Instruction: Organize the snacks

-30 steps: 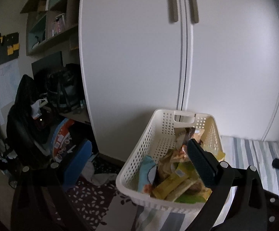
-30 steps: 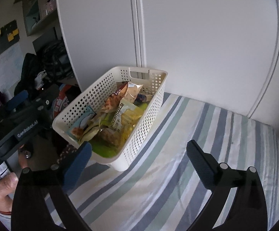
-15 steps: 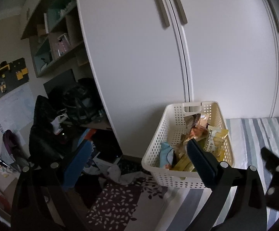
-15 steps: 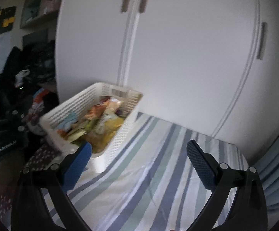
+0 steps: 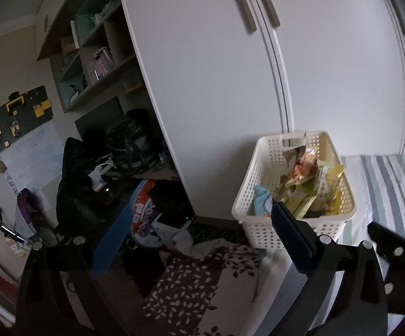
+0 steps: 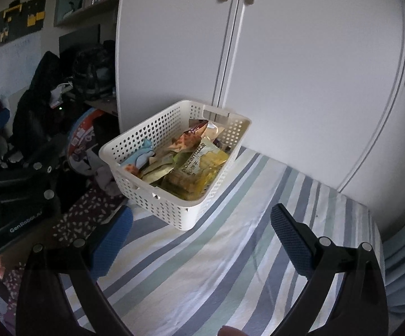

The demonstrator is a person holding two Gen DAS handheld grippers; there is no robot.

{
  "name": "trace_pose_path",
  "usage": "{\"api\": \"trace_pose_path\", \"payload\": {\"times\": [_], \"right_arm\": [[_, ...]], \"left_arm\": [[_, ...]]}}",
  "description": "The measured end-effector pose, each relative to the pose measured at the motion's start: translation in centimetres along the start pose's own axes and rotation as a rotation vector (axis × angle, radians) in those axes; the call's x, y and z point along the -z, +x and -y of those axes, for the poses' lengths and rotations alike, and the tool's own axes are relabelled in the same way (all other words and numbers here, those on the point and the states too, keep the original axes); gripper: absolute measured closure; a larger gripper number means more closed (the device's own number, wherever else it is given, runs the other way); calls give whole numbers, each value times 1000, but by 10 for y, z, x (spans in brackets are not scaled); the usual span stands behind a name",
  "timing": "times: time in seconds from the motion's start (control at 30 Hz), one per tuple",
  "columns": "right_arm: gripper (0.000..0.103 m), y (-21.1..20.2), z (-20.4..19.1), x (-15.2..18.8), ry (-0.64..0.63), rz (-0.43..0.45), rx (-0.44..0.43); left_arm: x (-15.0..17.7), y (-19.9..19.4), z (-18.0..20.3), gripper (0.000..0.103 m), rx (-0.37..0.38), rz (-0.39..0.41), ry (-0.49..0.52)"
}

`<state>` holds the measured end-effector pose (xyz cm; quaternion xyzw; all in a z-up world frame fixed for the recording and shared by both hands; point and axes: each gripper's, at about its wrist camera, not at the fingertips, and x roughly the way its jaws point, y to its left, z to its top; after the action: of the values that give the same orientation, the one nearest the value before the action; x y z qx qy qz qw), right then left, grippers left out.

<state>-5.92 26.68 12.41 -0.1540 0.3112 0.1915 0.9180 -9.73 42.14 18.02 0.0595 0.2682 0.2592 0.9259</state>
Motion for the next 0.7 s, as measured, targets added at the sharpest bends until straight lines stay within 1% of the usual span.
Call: {"api": "trace_pose_path", "payload": {"times": [0.1,0.4,0.7], "right_arm": [[5,-1,-2,-2,-2,6,25],[5,4,2,-1,6,2,55],[5,3,1,-1,15,14,55]], "left_arm": [[3,4,-2,2,-4,-13,0],[8,9,4,2,4,-26,17],[10,11,8,2,17,-32,34]]}}
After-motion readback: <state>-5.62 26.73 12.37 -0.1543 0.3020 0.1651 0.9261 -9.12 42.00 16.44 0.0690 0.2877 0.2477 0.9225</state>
